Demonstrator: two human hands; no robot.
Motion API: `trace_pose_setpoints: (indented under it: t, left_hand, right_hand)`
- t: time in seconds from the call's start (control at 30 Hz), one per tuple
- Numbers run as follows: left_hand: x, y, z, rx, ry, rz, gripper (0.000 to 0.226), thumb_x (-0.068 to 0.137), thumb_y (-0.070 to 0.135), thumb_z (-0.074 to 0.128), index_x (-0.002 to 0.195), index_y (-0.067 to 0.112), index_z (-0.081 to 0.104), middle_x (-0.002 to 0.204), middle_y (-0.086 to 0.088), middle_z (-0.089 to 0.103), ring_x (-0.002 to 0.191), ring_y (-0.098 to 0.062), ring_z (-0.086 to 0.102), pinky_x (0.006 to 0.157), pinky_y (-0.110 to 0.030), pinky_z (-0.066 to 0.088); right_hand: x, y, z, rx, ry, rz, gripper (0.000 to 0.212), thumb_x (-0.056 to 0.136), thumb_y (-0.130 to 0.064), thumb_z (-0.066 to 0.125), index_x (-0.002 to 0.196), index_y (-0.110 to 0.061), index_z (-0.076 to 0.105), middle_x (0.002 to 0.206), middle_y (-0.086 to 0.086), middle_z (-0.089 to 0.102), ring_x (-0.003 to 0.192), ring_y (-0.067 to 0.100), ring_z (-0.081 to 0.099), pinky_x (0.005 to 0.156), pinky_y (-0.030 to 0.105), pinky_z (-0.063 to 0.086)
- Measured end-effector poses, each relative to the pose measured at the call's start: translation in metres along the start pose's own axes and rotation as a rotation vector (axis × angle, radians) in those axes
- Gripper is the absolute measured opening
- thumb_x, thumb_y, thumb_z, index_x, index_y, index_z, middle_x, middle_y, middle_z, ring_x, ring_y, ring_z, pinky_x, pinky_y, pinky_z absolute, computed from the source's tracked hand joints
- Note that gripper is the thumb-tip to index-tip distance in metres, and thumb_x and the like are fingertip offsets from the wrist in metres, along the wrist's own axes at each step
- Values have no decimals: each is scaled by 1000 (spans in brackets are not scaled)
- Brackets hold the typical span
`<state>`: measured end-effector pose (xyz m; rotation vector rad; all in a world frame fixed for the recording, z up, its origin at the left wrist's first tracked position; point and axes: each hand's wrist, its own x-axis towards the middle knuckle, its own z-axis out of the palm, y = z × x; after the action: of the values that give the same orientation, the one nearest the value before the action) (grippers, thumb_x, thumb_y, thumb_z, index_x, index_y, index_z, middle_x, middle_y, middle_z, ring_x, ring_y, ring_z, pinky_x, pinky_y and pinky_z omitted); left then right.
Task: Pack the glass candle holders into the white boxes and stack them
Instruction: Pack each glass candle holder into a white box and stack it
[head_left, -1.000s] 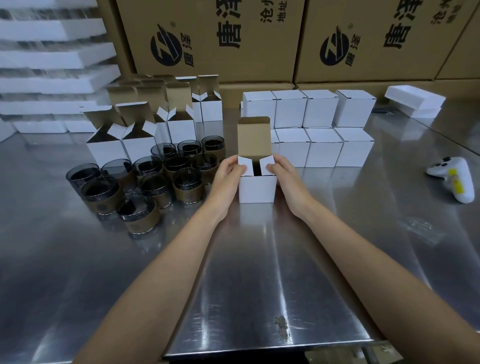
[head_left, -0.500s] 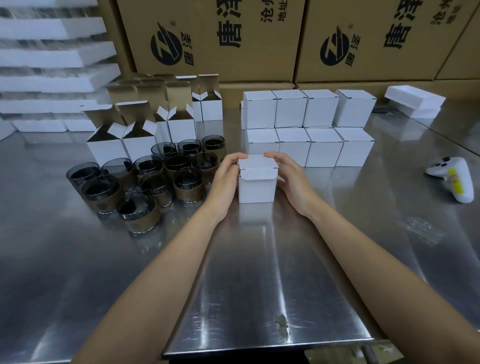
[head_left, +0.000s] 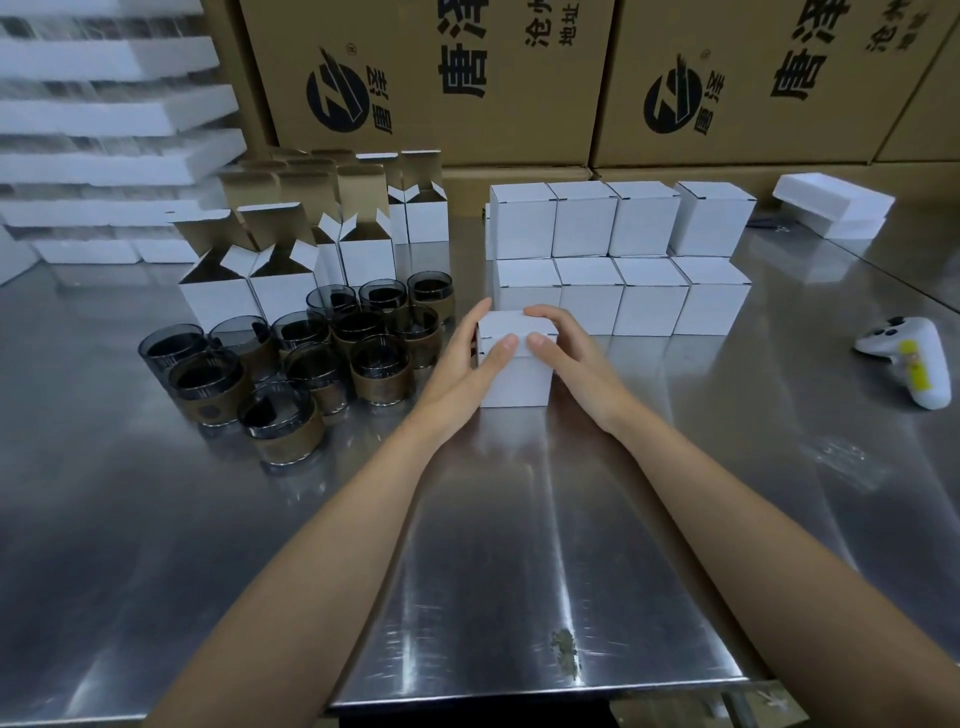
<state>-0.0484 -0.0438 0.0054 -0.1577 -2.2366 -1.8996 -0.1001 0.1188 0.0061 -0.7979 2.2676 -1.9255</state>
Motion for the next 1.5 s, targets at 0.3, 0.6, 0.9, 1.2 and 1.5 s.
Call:
trace_pose_setpoints:
  t: [0.3,0.6,0.9,1.2,1.5]
  left_hand:
    - [0,4,5,152,39,23,68,91,58,41,150,26,28,148,-1,41,133,-16,43,113,-42,34]
    - [0,5,4,0,49,-21,39,102,21,45,141,19,39,139,-2,45,130,-18,44,113,-39,34]
    - [5,13,12,-121,71,-110,49,95,0,38,143,13,37,143,-7,41,135,-21,37,111,-31,30]
    - [4,14,12,-141,75,-103,49,95,1,38,142,15,38,141,-5,43,131,-20,40,108,-31,34]
    - [6,4,12,-150,112,-77,52,96,9,45,144,25,33,140,-1,42,128,-17,43,111,-36,36]
  right_hand:
    - [0,-4,4,-51,32,10,27,88,-47,57,114,-39,54,109,-38,57,96,-11,54,83,4,38]
    - [2,3,-1,68,-43,65,27,88,-46,48,113,-38,56,120,-6,58,116,17,57,107,41,41]
    - [3,-4,5,78,-75,68,38,80,-25,43,116,-22,54,136,3,50,127,23,45,111,38,31]
    - [4,-2,2,111,-90,73,21,83,-27,49,102,-27,56,115,-2,54,107,15,51,100,35,36]
    - [-2,4,1,-35,-98,-10,45,82,-12,76,115,-29,50,127,-6,53,108,-1,54,82,10,43]
